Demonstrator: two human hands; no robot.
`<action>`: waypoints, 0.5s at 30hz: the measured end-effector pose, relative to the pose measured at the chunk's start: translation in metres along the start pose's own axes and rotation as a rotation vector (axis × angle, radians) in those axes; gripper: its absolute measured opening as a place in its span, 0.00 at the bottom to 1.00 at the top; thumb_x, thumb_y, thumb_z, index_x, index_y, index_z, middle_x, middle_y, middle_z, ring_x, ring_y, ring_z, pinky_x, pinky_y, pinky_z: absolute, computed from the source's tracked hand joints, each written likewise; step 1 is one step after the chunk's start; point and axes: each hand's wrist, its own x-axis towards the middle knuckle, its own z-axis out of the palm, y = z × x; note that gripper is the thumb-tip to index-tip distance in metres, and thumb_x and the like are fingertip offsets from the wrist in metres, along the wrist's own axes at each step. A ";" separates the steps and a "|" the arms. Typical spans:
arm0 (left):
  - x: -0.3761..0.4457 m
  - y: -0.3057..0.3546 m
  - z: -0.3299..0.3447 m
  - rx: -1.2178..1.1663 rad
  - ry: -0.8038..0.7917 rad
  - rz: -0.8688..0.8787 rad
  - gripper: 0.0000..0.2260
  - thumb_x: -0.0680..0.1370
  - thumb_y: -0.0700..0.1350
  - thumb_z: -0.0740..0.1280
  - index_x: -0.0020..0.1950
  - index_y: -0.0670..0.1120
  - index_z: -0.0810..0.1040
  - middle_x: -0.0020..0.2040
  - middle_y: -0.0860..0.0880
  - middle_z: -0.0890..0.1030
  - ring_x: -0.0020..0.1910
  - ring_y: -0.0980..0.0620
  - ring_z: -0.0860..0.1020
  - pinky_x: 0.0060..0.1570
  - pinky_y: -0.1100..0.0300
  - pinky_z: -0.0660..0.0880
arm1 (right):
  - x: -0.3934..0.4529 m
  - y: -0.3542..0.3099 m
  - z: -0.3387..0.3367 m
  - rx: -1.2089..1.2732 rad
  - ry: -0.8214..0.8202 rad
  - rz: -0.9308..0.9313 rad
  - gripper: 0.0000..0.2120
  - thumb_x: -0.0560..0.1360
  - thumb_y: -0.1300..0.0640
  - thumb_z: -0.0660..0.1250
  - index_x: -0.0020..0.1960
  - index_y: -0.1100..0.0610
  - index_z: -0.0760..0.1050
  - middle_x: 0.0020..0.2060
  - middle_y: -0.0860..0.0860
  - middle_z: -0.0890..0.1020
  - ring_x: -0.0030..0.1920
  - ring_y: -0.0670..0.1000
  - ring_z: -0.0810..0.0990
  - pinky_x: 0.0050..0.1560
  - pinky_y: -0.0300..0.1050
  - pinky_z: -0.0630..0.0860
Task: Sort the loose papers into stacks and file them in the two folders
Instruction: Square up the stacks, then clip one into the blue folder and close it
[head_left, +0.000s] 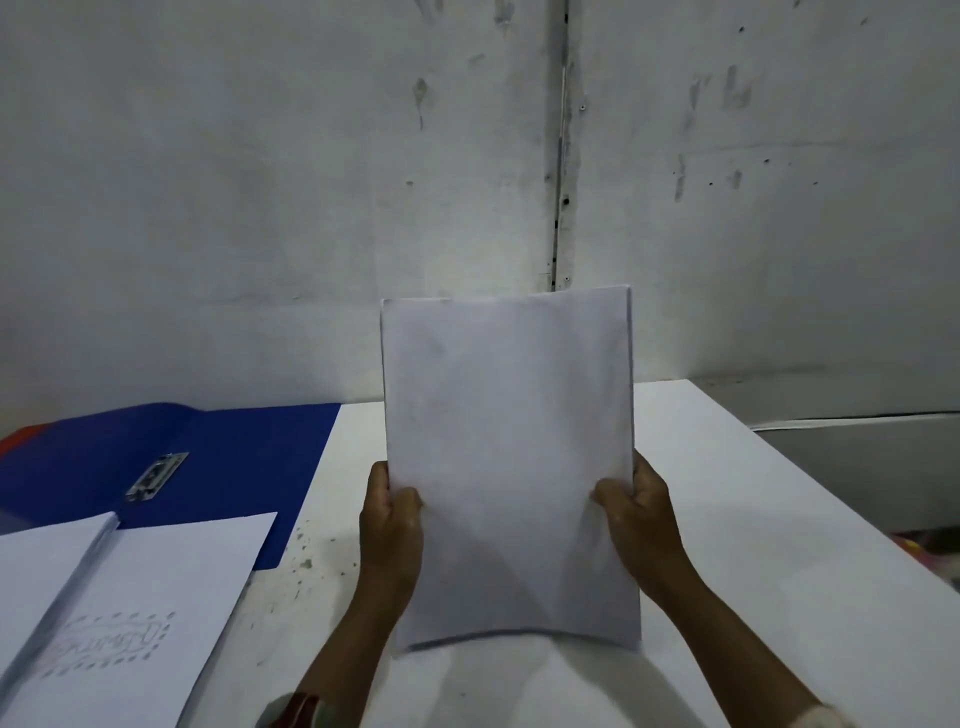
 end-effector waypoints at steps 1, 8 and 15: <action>0.003 -0.001 -0.004 0.047 -0.006 -0.018 0.07 0.80 0.37 0.54 0.53 0.48 0.66 0.42 0.55 0.72 0.40 0.58 0.71 0.36 0.67 0.69 | 0.001 0.001 -0.001 -0.038 -0.041 0.013 0.13 0.73 0.68 0.59 0.43 0.49 0.71 0.37 0.47 0.77 0.36 0.47 0.75 0.37 0.41 0.73; 0.013 -0.035 -0.040 0.558 -0.154 -0.315 0.10 0.78 0.37 0.53 0.55 0.36 0.71 0.48 0.38 0.74 0.36 0.52 0.68 0.37 0.59 0.64 | -0.014 0.034 0.020 -0.273 -0.183 0.154 0.09 0.73 0.67 0.57 0.40 0.55 0.70 0.33 0.49 0.75 0.36 0.51 0.72 0.35 0.41 0.67; 0.003 -0.068 -0.103 1.177 -0.120 -0.102 0.15 0.79 0.45 0.58 0.65 0.53 0.73 0.63 0.46 0.75 0.58 0.48 0.75 0.57 0.57 0.72 | -0.027 0.051 0.038 -0.306 -0.198 0.235 0.07 0.74 0.67 0.57 0.47 0.58 0.71 0.37 0.49 0.76 0.37 0.47 0.74 0.36 0.40 0.69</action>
